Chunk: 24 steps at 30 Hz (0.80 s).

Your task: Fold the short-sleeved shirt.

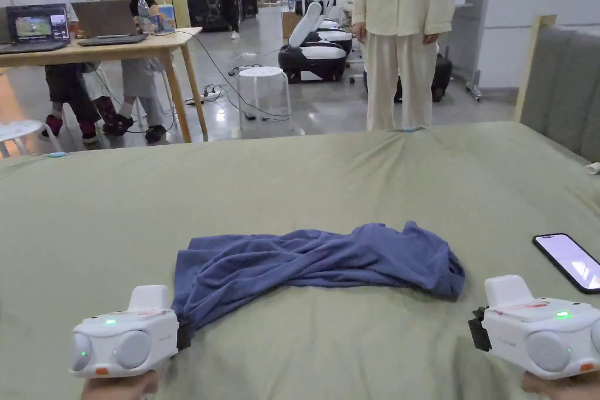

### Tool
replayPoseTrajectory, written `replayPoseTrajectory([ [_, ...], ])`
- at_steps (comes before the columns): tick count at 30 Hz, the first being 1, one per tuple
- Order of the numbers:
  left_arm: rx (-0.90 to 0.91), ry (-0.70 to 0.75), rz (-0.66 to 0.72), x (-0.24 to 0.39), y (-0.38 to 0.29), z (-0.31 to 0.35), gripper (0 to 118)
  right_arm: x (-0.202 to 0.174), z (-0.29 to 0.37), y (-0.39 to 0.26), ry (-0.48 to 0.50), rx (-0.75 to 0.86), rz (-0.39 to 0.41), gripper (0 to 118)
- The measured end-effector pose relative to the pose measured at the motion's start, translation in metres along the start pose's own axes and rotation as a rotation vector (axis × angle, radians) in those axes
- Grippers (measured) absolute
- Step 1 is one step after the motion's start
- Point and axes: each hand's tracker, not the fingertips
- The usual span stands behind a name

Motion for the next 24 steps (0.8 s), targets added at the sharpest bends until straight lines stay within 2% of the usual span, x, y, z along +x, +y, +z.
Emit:
replayPoseTrajectory([
  [6,0.035,-0.032,0.011,-0.012,-0.003,0.006,3,0.012,-0.008,0.016,0.023,0.015,-0.019,0],
  [7,0.04,-0.035,0.013,-0.013,-0.003,0.007,3,0.014,-0.007,0.023,0.038,0.023,-0.032,6],
  [8,0.041,-0.04,0.016,-0.014,-0.003,0.009,3,0.018,-0.009,0.032,0.063,0.033,-0.055,25],
  [10,0.041,-0.045,0.011,-0.009,-0.005,0.018,3,0.024,-0.014,0.053,0.11,0.034,-0.077,90],
  [11,0.042,-0.042,0.0,-0.007,-0.005,0.019,3,0.027,-0.019,0.066,0.111,0.029,-0.074,100],
  [17,0.05,-0.051,-0.012,-0.004,-0.004,0.019,3,0.024,-0.049,0.128,0.099,-0.001,-0.047,81],
  [18,0.053,-0.051,-0.016,-0.002,-0.003,0.02,3,0.025,-0.055,0.134,0.102,-0.015,-0.052,74],
  [19,0.056,-0.05,-0.02,-0.001,-0.003,0.021,3,0.024,-0.063,0.141,0.105,-0.038,-0.063,62],
  [21,0.059,-0.053,-0.025,-0.004,-0.003,0.018,3,0.022,-0.076,0.149,0.092,-0.086,-0.068,59],
  [22,0.058,-0.055,-0.026,-0.004,-0.003,0.018,3,0.02,-0.081,0.15,0.084,-0.101,-0.063,52],
  [24,0.056,-0.054,-0.024,-0.004,-0.003,0.018,3,0.017,-0.09,0.15,0.067,-0.132,-0.045,50],
])
